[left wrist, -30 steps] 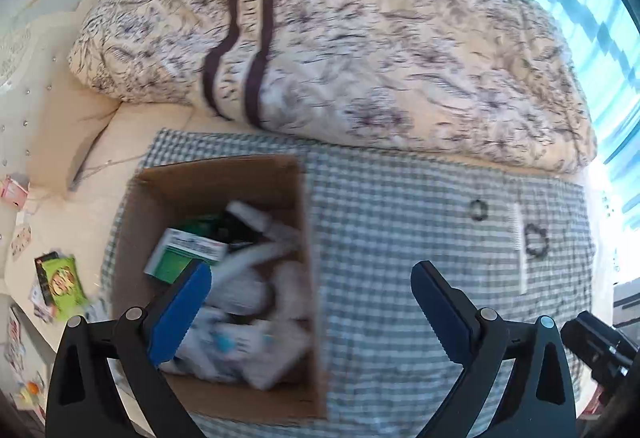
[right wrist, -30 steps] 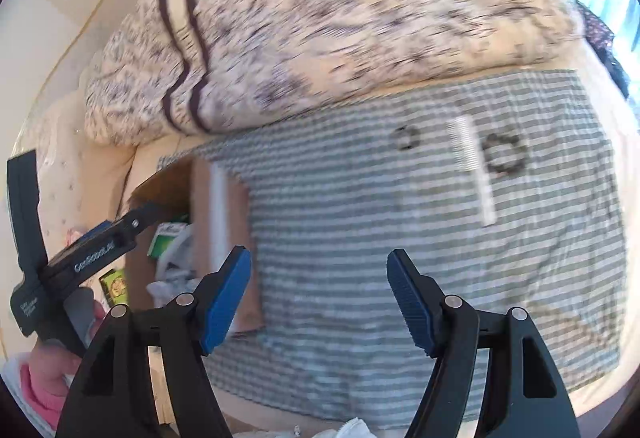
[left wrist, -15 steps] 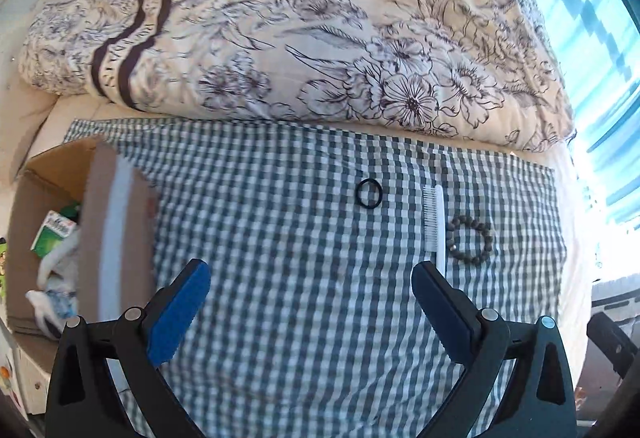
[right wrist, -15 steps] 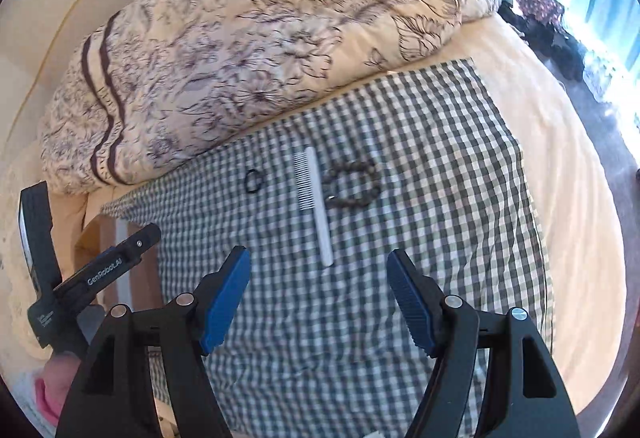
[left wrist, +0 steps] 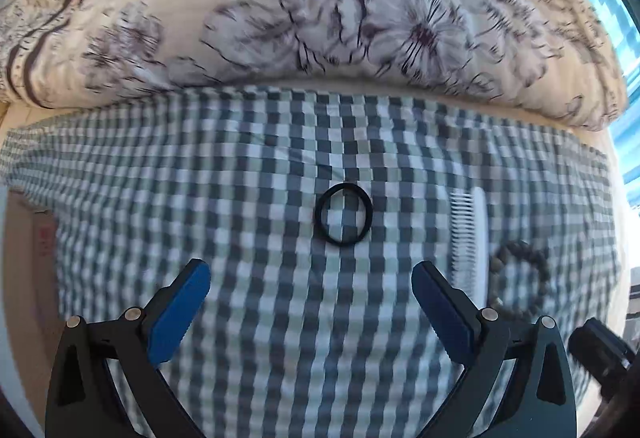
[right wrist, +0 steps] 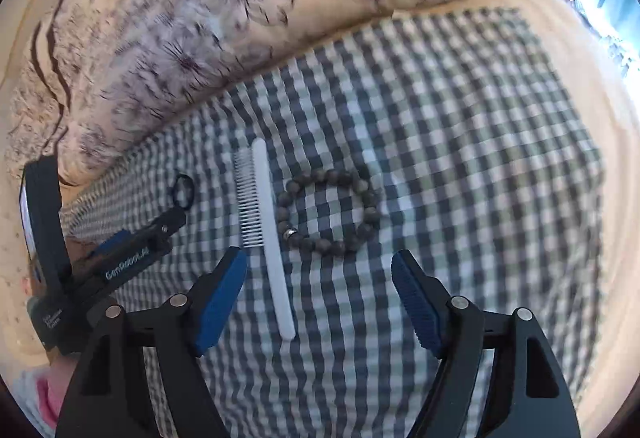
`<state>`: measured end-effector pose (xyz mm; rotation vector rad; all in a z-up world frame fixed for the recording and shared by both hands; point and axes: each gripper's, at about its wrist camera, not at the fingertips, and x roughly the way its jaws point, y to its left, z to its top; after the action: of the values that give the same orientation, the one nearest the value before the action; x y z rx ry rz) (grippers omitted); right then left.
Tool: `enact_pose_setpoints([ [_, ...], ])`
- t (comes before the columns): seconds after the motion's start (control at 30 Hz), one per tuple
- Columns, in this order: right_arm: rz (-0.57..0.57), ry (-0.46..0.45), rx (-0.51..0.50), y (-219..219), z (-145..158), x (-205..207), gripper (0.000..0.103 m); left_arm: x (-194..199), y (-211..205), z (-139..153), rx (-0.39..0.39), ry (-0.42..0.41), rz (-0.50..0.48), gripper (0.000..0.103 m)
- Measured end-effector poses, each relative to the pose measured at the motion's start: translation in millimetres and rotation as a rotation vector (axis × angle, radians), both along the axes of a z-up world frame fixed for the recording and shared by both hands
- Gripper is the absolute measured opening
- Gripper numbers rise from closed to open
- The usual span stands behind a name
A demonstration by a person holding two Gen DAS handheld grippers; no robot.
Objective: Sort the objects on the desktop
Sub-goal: 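Move both tools back toward the hair tie and bead bracelet, then grasp the black hair tie with the left tool while the right tool grasps the bead bracelet, then lift and carry the hair tie and bracelet toward the box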
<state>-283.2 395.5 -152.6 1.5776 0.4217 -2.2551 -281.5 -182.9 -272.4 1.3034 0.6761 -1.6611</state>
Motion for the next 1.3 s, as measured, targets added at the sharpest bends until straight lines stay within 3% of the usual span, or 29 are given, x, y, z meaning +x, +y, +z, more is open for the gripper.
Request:
enact_pose_setpoints([
  [0.23, -0.008, -0.056, 0.077, -11, -46, -26, 0.077, -14, -21, -31, 0.024, 0.0, 0.006, 0.103],
  [0.3, 0.013, -0.057, 0.106, -17, -55, -29, 0.089, -17, -22, -34, 0.006, -0.003, -0.002, 0.103],
  [0.37, 0.027, -0.039, 0.131, -24, -61, -28, 0.094, -20, -21, -36, -0.013, -0.012, -0.027, 0.103],
  [0.53, 0.012, 0.003, 0.156, -26, -63, -24, 0.091, -14, -18, -34, -0.017, 0.022, -0.056, 0.101],
  [0.6, -0.006, 0.007, 0.15, -22, -60, -24, 0.081, -9, -18, -32, -0.023, 0.025, -0.068, 0.093],
  [0.63, -0.015, 0.01, 0.151, -20, -58, -24, 0.076, -7, -16, -30, -0.028, 0.029, -0.071, 0.084],
  [0.7, -0.033, 0.034, 0.182, -14, -55, -23, 0.053, -6, -10, -23, -0.048, 0.032, -0.072, 0.057],
  [0.77, -0.035, 0.053, 0.196, -9, -52, -21, 0.042, -5, -5, -19, -0.063, 0.028, -0.079, 0.011],
  [0.83, -0.043, 0.061, 0.183, -3, -49, -20, 0.027, -4, 0, -16, -0.065, 0.034, -0.083, 0.005],
  [0.87, -0.051, 0.061, 0.168, 1, -46, -20, 0.012, -4, 3, -15, -0.069, 0.033, -0.087, 0.003],
  [1.03, -0.069, 0.043, 0.091, 21, -27, -15, 0.012, 7, 14, 1, -0.065, 0.075, -0.079, 0.003],
  [1.3, -0.054, 0.062, 0.004, 34, 27, 18, 0.012, 35, 43, 38, -0.079, 0.057, -0.064, 0.003],
])
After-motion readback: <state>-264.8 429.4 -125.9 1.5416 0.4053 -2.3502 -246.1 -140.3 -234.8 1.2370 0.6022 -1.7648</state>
